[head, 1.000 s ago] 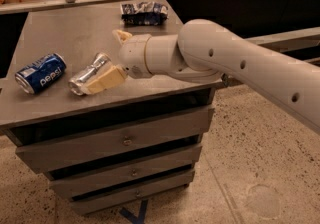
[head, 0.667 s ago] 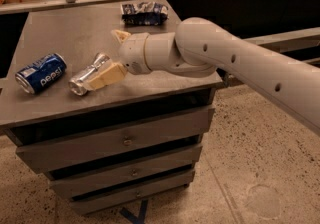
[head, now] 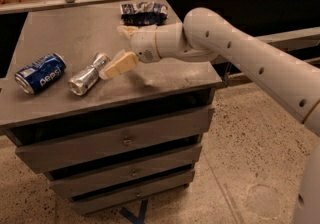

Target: Move redbull can near blue chip bag

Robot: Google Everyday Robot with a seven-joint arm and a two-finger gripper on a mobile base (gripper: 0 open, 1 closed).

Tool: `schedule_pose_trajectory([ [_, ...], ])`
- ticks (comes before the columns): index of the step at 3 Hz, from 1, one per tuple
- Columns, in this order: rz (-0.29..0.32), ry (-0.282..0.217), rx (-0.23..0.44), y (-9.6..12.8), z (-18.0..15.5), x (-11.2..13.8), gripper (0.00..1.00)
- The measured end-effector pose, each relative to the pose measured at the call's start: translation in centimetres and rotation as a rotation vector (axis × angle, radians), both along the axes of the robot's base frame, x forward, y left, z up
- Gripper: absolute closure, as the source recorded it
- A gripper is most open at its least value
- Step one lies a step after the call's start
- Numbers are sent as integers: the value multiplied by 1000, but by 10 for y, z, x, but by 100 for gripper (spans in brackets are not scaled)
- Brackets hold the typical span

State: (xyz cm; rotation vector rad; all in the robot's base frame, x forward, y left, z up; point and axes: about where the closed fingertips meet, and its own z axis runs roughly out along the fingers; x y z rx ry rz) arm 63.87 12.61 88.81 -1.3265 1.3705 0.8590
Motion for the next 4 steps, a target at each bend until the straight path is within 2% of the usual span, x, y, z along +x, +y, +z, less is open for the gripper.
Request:
schedule_pose_trajectory([
  [1,77,6,-27,-5,-4,21,0],
  [2,167,5,-80,-1,-6,39,0],
  [3,262,13,-117,9,-11,50,0],
  [4,366,39,-115,19,-21,51,0],
])
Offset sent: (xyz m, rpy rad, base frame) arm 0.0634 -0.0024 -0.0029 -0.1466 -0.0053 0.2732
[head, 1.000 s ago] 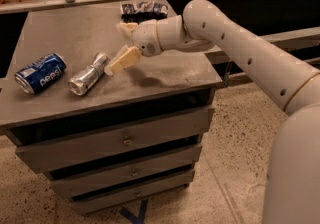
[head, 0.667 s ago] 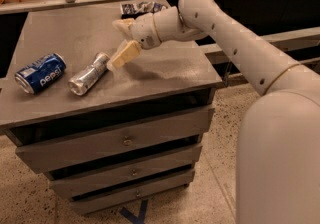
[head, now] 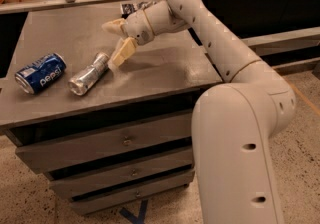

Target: Move redbull can near blue chip bag

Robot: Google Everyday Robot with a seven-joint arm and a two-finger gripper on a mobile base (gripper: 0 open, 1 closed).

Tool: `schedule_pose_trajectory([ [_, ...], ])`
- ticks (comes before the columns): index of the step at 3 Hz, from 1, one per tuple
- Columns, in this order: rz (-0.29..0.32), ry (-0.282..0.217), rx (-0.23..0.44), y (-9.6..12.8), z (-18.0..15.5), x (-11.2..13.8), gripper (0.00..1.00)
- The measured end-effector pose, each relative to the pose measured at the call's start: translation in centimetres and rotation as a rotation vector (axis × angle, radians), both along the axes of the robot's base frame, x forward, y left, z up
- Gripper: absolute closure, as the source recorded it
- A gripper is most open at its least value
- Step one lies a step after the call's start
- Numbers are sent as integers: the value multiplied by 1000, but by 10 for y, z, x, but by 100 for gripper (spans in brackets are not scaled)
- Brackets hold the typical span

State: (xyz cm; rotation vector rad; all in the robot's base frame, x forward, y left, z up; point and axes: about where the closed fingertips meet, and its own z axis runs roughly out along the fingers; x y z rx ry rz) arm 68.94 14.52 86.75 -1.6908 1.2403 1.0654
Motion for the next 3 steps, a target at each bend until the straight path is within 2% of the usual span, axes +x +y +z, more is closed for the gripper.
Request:
schedule_pose_trajectory([
  [2,174,88,39,12,-18,-19,0],
  [3,225,120,58,17,-23,-29,16],
])
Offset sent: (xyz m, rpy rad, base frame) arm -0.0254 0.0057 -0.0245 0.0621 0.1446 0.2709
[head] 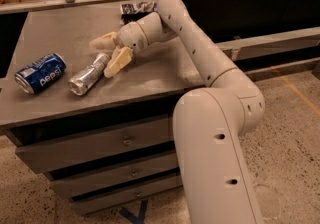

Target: Move redbull can near blue chip bag

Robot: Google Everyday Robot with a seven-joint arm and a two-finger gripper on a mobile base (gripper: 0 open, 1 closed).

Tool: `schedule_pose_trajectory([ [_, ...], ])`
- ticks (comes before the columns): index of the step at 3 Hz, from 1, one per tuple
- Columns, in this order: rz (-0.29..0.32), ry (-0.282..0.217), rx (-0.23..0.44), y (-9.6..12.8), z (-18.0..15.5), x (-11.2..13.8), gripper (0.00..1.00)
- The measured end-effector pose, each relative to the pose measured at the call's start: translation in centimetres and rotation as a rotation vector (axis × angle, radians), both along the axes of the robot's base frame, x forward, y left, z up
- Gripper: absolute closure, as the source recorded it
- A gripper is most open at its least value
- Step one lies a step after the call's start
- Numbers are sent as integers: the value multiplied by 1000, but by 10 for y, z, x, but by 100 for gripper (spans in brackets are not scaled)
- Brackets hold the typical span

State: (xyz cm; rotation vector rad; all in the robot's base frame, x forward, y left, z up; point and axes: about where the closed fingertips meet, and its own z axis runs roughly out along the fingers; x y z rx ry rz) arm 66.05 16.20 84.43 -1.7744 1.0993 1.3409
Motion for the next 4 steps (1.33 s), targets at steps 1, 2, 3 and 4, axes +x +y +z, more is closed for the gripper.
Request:
schedule_pose_trajectory([
  [1,26,13,18,2,0,-7,39],
  [2,52,6,26,4,4,-12,63],
  [3,64,-7,26,4,9,-17,87],
  [4,34,-20,26,-6,13,-20,100],
])
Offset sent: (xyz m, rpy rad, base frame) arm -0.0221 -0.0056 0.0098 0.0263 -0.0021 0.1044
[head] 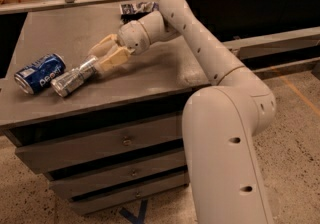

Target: Move redbull can near blue chip bag

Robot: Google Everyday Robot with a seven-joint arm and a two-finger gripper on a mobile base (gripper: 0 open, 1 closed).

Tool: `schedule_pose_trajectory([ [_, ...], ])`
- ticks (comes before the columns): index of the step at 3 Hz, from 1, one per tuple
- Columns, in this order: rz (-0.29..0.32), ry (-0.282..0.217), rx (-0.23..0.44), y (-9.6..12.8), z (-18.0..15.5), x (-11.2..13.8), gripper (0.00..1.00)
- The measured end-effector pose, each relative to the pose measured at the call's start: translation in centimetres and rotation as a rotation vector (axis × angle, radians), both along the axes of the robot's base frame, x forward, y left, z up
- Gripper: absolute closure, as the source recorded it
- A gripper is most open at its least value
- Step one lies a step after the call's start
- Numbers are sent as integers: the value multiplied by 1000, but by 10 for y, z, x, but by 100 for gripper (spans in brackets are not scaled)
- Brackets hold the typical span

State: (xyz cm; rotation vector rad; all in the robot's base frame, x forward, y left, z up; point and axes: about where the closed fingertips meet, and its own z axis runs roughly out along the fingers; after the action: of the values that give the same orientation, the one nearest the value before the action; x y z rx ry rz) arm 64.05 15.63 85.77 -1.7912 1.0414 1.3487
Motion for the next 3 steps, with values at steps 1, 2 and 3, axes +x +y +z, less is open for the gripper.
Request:
schedule_pose_trajectory([
  [1,-83,-11,-8,-25,2,-2,100],
  [2,-242,-36,-23,-66,6,-4,100],
  [3,-431,-75,-23,-112,21,-16,100],
])
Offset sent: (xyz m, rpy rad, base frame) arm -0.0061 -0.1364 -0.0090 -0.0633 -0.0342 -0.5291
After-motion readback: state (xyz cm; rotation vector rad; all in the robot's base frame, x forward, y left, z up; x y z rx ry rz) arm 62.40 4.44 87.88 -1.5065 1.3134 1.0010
